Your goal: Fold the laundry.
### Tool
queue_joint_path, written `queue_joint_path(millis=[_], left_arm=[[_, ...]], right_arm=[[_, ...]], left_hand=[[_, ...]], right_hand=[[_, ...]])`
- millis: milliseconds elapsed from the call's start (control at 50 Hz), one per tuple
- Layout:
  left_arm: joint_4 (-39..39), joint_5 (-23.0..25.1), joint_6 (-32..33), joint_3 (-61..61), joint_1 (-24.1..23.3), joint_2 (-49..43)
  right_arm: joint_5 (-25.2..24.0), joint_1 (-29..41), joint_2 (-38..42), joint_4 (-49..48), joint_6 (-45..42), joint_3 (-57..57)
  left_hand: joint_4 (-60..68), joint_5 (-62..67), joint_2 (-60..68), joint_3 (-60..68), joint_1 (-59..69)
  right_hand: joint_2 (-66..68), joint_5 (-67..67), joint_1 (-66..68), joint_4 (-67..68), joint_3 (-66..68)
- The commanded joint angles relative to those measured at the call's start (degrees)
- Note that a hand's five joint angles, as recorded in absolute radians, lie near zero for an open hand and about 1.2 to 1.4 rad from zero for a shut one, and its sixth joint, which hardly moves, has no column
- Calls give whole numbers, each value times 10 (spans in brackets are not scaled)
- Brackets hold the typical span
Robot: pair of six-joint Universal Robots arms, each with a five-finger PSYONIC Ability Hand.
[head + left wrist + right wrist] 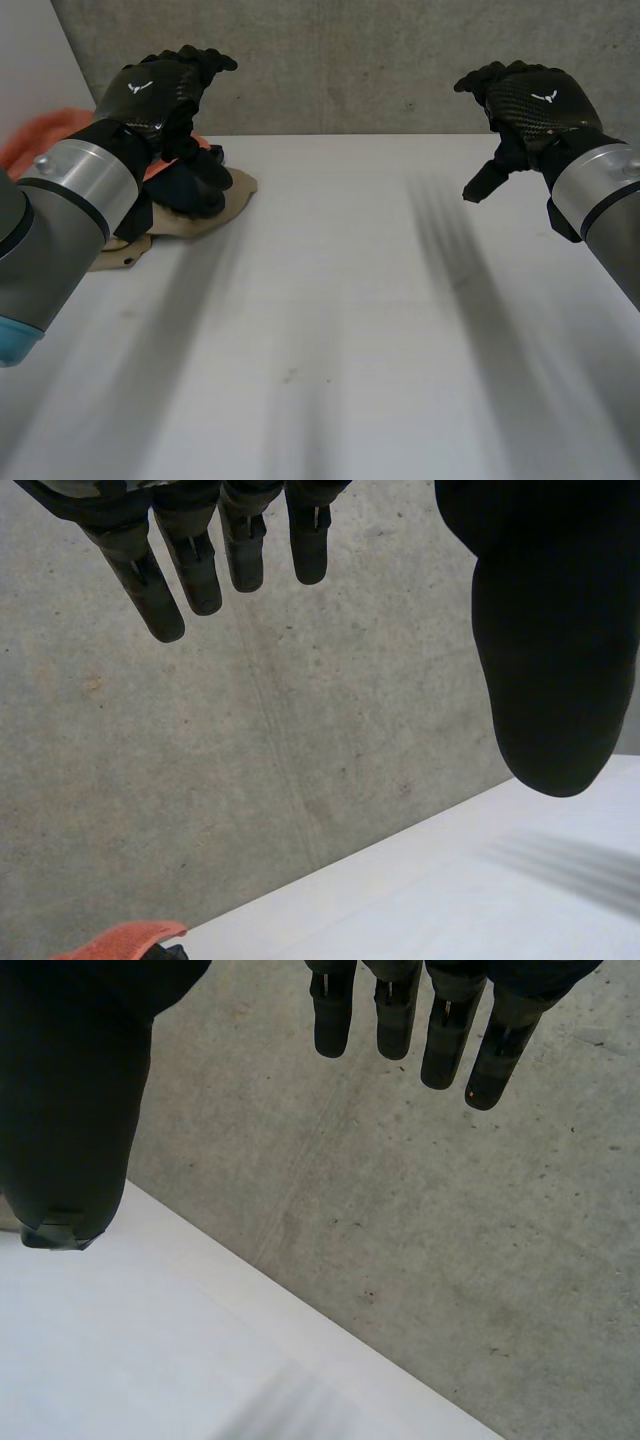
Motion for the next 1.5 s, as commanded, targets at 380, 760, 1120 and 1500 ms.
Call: queue_joint_path(millis=[380,760,1120,1500], left_arm=[[152,-4,166,43,140,-147],[176,15,285,255,263,-446],[187,45,284,310,266,-490],[255,6,267,241,225,-336]], right_arm=[[-4,1,4,-1,-3,7],[-6,0,33,-2,-5,7],[-6,0,60,-4,-27,5],[-5,1,58,-2,-30,5]], left_hand=[[-3,-10,-4,-7,-4],[51,44,50,46,50],[680,673,679,675,679],[680,673,679,675,679]], right_hand=[[-31,-31,-13,-36,-23],[-31,-31,-13,-36,-23],[-31,-31,-13,-36,-23],[-31,-31,-13,-36,-23]])
